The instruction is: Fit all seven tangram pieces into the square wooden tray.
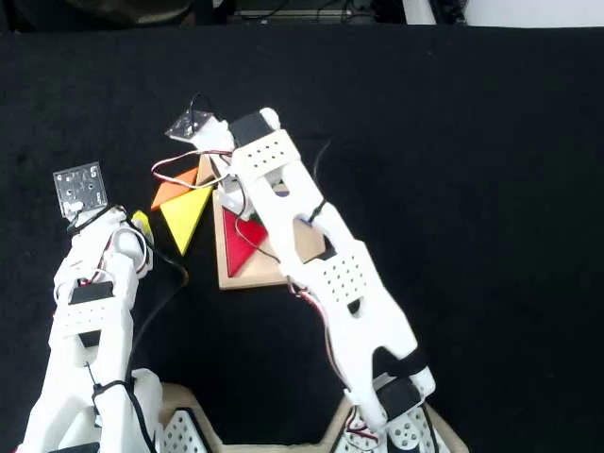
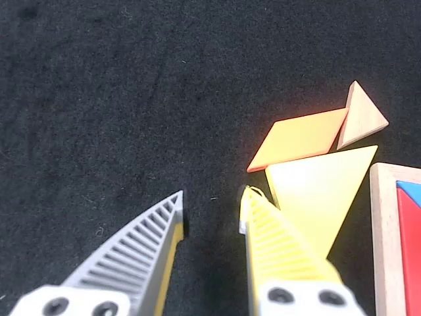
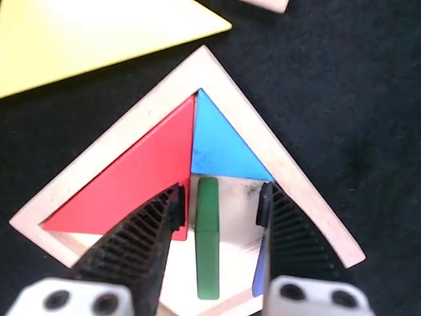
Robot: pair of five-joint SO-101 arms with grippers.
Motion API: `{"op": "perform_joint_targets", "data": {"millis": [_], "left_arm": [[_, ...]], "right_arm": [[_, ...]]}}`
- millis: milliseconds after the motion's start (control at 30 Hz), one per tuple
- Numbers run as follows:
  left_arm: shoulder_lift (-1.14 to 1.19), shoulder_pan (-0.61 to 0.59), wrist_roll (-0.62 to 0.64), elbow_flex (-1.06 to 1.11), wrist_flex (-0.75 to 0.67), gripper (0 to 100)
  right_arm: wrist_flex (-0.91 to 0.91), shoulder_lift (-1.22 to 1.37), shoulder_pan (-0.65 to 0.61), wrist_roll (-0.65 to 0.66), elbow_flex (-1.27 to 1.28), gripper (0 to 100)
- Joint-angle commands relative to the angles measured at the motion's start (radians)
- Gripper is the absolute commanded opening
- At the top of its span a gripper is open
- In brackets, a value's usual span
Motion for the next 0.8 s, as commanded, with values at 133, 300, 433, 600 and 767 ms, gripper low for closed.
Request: {"op": "perform_joint_targets", "data": {"millis": [133, 300, 433, 600, 767], "left_arm": [[-0.009, -0.004, 0.002, -0.008, -0.015, 15], [-0.009, -0.002, 0.002, -0.008, -0.015, 15], [-0.009, -0.002, 0.002, -0.008, -0.015, 15], [-0.009, -0.002, 0.002, -0.008, -0.015, 15], [-0.008, -0.005, 0.002, -0.008, -0.014, 15]], "right_arm": [[0.040, -0.108, 0.044, -0.005, 0.001, 18.4], [0.040, -0.182, 0.071, 0.023, 0.090, 18.4], [0.037, -0.197, 0.086, 0.054, 0.143, 18.4], [0.038, -0.225, 0.104, 0.052, 0.134, 18.4], [0.040, -0.280, 0.130, 0.052, 0.199, 10.3]]}}
